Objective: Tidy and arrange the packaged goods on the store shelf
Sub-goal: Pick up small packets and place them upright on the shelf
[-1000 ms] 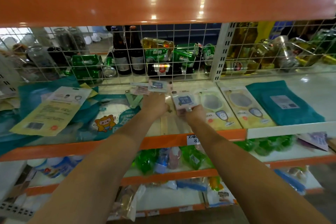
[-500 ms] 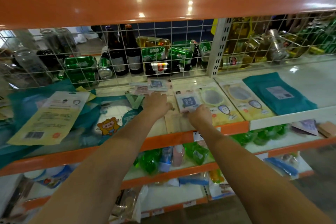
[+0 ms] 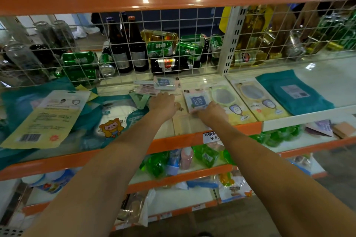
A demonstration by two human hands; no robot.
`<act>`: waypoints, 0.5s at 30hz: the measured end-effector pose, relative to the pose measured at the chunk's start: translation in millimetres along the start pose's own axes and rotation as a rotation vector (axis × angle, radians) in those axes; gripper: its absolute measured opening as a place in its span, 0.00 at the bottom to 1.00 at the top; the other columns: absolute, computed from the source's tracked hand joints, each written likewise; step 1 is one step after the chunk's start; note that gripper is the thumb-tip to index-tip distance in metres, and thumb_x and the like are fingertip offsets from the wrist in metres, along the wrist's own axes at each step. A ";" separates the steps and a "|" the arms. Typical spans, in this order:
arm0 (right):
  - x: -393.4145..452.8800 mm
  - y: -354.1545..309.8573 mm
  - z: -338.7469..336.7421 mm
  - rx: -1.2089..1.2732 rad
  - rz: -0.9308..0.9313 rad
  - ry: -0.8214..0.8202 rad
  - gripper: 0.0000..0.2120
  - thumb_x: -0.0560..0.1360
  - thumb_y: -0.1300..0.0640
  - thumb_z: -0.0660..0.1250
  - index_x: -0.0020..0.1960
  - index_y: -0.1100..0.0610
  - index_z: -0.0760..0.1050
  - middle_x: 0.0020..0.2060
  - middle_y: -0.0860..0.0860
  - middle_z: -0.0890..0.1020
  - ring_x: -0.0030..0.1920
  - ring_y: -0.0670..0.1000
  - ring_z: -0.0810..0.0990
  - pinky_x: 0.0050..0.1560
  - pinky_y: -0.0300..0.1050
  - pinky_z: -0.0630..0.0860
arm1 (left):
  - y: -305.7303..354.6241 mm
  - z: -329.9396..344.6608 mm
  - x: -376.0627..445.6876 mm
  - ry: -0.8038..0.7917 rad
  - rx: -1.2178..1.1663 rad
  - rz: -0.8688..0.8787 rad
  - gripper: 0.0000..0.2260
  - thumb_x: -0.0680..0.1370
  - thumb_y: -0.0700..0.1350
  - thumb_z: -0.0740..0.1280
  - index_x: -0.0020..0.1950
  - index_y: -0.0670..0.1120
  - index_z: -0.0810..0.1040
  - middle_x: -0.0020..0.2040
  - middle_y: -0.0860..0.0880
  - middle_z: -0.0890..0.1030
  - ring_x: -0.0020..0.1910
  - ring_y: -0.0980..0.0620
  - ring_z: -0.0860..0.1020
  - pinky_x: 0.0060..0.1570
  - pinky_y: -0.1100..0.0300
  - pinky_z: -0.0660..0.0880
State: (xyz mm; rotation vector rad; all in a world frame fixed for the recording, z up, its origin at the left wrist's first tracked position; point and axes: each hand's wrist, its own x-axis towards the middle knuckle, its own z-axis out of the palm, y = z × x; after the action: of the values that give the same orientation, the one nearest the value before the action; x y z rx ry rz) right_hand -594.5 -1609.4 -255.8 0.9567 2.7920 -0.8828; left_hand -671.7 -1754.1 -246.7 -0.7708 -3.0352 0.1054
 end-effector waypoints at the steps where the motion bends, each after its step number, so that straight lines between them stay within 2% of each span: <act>1: 1.3 -2.1 -4.6 -0.036 -0.019 0.011 0.35 0.72 0.42 0.68 0.69 0.61 0.63 0.64 0.57 0.72 0.65 0.58 0.72 0.61 0.52 0.71 | 0.5 -0.8 1.1 0.006 -0.019 0.002 0.16 0.81 0.50 0.55 0.62 0.43 0.72 0.60 0.42 0.74 0.58 0.43 0.73 0.53 0.50 0.70; 4: 9.5 -10.9 -20.3 -0.140 -0.122 0.021 0.29 0.76 0.48 0.65 0.70 0.63 0.61 0.66 0.59 0.69 0.67 0.60 0.69 0.63 0.53 0.70 | 0.3 -5.9 5.8 0.034 -0.080 0.022 0.14 0.79 0.50 0.58 0.60 0.44 0.74 0.58 0.43 0.77 0.55 0.44 0.75 0.50 0.52 0.71; 9: 29.9 -39.9 -34.3 -0.212 -0.252 0.068 0.21 0.76 0.53 0.63 0.66 0.59 0.67 0.64 0.58 0.71 0.64 0.59 0.70 0.61 0.52 0.71 | -5.5 -18.1 16.0 0.048 -0.095 0.049 0.15 0.79 0.48 0.61 0.65 0.45 0.73 0.62 0.43 0.76 0.58 0.44 0.75 0.54 0.52 0.73; 15: 43.5 -71.2 -34.5 -0.249 -0.422 0.102 0.21 0.75 0.55 0.65 0.67 0.57 0.69 0.64 0.56 0.72 0.64 0.57 0.71 0.61 0.51 0.70 | -15.2 -35.5 28.5 0.087 -0.059 0.031 0.18 0.80 0.50 0.59 0.68 0.45 0.71 0.66 0.42 0.72 0.65 0.43 0.70 0.61 0.50 0.68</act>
State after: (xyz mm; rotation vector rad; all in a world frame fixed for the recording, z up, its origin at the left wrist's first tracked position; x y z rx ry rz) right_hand -666.6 -1613.0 -201.6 0.3935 3.1531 -0.5041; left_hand -703.1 -1751.6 -210.5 -0.8041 -2.9571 -0.0174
